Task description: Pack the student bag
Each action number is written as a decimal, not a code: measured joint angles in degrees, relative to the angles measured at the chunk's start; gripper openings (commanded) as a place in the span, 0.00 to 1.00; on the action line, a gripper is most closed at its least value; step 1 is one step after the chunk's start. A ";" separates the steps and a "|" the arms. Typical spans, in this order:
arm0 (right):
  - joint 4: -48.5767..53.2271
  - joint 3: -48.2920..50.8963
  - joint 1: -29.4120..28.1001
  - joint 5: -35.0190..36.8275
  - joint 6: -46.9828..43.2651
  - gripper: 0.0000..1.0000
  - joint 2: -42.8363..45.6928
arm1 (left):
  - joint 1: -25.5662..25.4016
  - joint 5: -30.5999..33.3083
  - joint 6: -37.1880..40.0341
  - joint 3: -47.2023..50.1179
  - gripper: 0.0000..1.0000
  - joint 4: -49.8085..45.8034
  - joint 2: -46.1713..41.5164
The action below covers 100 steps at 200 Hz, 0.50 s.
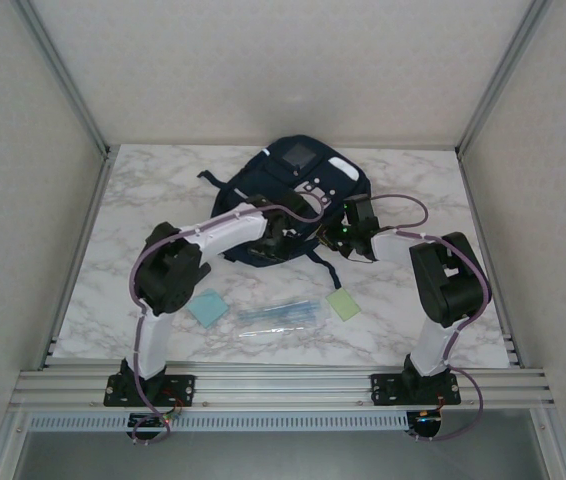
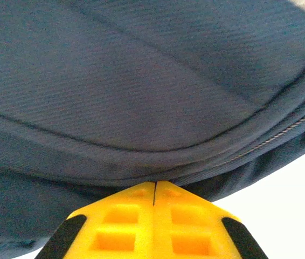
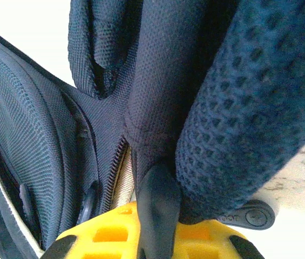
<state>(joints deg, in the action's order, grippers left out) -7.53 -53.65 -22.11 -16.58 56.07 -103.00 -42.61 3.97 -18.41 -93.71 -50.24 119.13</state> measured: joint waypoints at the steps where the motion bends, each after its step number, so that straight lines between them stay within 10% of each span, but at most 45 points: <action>1: 0.04 -0.02 0.00 0.00 0.00 0.00 0.00 | 0.09 -0.17 0.04 0.00 0.00 -0.07 -0.04; 100: 5.11 -2.82 1.51 -0.04 -3.10 0.06 0.37 | 5.18 -8.07 1.88 -2.89 0.00 -12.66 -4.76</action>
<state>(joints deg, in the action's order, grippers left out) -2.42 -56.47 -20.60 -16.62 52.97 -102.63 -37.43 -4.10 -16.53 -96.60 -62.89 114.37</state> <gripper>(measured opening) 0.092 0.038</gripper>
